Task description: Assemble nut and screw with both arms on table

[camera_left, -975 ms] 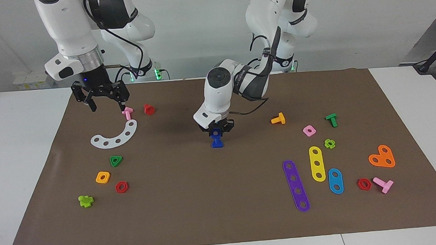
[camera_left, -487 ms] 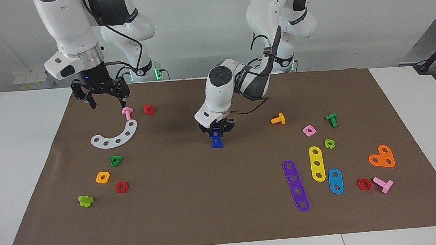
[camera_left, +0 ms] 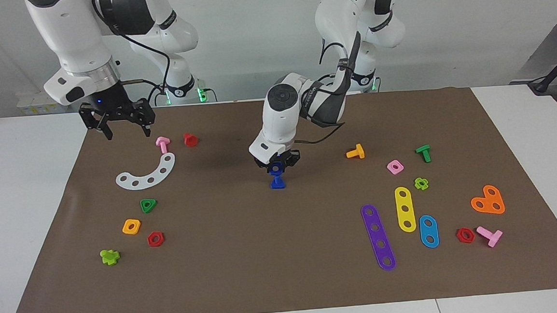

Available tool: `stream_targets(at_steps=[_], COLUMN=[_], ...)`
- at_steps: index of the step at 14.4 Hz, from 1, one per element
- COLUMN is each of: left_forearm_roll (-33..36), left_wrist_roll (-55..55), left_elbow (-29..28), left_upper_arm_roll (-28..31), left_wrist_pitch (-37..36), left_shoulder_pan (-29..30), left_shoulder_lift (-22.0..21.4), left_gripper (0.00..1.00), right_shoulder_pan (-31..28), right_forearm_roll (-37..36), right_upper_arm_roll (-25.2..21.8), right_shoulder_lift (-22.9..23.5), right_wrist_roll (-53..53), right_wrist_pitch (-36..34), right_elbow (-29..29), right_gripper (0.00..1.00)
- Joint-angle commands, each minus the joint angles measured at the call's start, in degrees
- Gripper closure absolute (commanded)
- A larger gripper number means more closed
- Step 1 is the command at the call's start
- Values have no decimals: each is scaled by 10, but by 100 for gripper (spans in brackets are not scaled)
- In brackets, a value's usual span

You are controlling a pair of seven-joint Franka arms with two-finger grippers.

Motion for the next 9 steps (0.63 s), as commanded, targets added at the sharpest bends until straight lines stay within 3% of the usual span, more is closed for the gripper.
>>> stream_targets(at_steps=[1,9], left_forearm_roll=[-11,-3], left_wrist_roll=[-10,-9], left_elbow=[16,-25], left_upper_arm_roll=[5,8], left_wrist_pitch=[-6,50], left_shoulder_pan=[-3,1], left_shoulder_lift=[13,10], left_gripper=[100,100], right_shoulder_pan=[-7,-4], right_forearm_roll=[11,13], right_upper_arm_roll=[5,7], right_shoulder_lift=[8,9], right_wrist_roll=[-14,-10], right_wrist_pitch=[-5,-1], right_elbow=[13,16], right_gripper=[1,1])
